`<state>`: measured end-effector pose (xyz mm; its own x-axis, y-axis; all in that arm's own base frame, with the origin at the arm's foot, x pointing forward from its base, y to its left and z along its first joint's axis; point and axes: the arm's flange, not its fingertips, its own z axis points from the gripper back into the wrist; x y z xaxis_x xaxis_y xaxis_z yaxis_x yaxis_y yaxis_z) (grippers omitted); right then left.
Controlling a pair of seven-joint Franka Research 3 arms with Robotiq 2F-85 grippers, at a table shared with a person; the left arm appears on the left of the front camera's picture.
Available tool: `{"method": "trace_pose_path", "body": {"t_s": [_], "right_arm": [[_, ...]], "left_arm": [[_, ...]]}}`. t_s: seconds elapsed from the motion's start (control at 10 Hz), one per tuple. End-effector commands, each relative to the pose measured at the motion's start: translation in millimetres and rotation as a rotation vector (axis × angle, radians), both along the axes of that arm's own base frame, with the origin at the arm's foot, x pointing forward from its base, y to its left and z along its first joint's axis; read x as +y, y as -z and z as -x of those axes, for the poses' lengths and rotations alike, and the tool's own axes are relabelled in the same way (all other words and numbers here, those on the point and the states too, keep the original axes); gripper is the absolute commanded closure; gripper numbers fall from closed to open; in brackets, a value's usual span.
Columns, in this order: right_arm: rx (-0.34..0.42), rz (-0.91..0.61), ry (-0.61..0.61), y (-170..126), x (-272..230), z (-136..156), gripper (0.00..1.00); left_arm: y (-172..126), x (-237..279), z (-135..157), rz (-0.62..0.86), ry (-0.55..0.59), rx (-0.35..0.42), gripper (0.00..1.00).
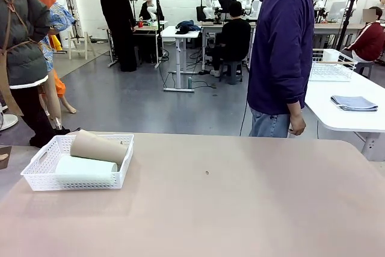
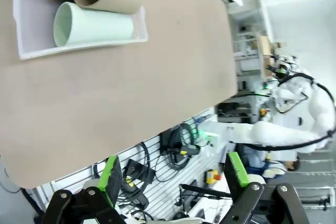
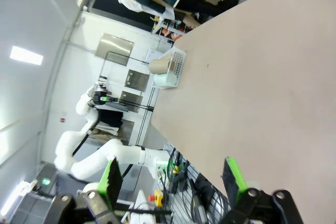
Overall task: Clean and organize the cups into the basket.
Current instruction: Move the Organizing basket back to the left side of the table.
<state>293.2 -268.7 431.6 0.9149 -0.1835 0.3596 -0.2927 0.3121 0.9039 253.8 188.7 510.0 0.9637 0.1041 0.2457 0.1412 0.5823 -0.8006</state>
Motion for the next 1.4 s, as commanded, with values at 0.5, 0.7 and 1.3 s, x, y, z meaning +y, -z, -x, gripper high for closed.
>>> {"method": "trace_pose_path", "body": {"t_s": [0.5,0.7,1.3], "right_arm": [[-0.003,0.007,0.007,2,4,2,0.0],[-0.003,0.007,0.007,2,4,2,0.0],[-0.003,0.007,0.007,2,4,2,0.0]], "left_arm": [[37,85,-30,0.368,0.04,-0.013,0.0],[30,85,-24,0.371,0.053,-0.056,0.0],[43,80,-26,0.374,0.035,-0.001,0.0]]}}
